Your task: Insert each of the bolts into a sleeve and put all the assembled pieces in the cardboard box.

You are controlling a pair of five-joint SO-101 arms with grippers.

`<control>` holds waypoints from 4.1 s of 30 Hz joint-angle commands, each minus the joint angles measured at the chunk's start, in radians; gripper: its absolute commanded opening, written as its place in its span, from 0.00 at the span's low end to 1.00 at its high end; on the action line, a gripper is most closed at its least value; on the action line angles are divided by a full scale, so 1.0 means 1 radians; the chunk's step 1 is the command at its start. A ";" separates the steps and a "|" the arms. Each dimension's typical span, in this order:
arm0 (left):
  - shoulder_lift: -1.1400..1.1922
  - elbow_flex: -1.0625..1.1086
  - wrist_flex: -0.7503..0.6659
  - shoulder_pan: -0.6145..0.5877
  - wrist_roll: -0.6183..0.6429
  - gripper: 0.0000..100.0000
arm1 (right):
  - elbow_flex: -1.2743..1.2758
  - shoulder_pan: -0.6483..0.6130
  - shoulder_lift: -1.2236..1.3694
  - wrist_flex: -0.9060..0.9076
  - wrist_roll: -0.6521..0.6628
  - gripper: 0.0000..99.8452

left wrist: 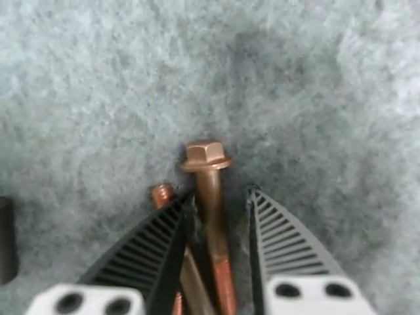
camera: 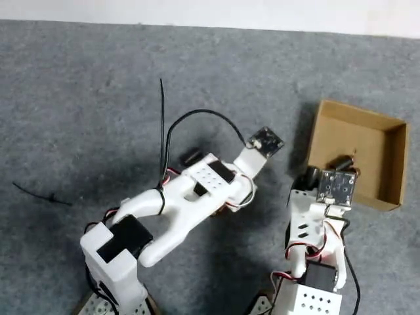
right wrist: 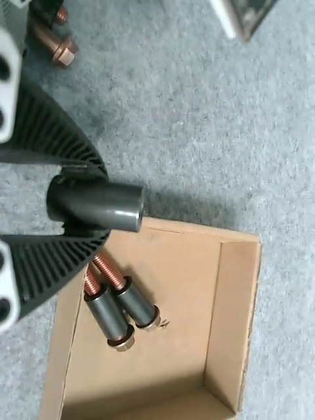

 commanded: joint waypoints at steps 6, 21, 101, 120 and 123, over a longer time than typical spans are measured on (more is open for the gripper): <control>-0.002 -0.041 0.031 -0.002 -0.008 0.14 | 0.021 0.007 -0.021 -0.036 0.000 0.00; 0.229 -0.312 0.227 -0.027 0.091 0.13 | 0.021 0.007 -0.021 -0.036 0.000 0.00; -1.369 1.098 -1.034 -0.145 0.738 0.01 | 0.119 -0.668 -0.019 -0.145 0.328 0.00; -1.365 1.090 -1.036 -0.183 0.818 0.01 | 0.120 -0.685 -0.019 -0.182 0.330 0.00; -1.365 1.090 -1.034 -0.177 0.818 0.01 | 0.120 -0.688 -0.019 -0.183 0.330 0.00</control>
